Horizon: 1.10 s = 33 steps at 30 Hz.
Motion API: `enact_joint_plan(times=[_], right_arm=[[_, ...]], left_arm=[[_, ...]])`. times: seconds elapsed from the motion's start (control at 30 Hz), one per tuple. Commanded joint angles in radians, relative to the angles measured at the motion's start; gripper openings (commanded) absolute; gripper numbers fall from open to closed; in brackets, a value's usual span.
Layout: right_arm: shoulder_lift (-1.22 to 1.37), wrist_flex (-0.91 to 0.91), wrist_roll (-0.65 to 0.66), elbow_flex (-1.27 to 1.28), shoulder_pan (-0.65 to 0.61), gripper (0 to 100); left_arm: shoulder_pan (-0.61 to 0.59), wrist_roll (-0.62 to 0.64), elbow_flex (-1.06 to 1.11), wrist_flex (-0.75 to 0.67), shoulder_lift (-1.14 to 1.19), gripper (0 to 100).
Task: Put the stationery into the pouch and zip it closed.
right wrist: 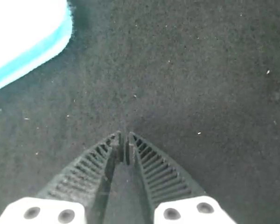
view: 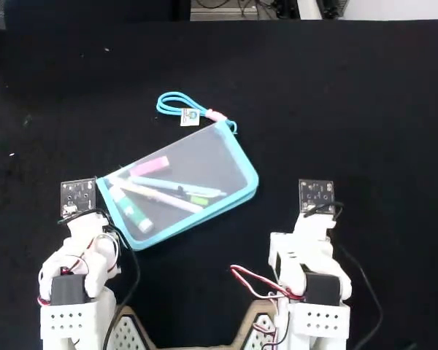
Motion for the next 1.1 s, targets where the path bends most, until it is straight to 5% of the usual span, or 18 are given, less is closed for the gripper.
enact_joint_plan(times=[0.0, 1.07], right_arm=[[-0.096, -0.002, 0.008, 0.001, 0.009, 1.1], [-0.096, -0.002, 0.009, 0.001, 0.009, 1.1]], left_arm=[[0.008, 0.005, 0.021, 0.006, -0.003, 4], [0.008, -0.005, 0.021, 0.017, -0.003, 4]])
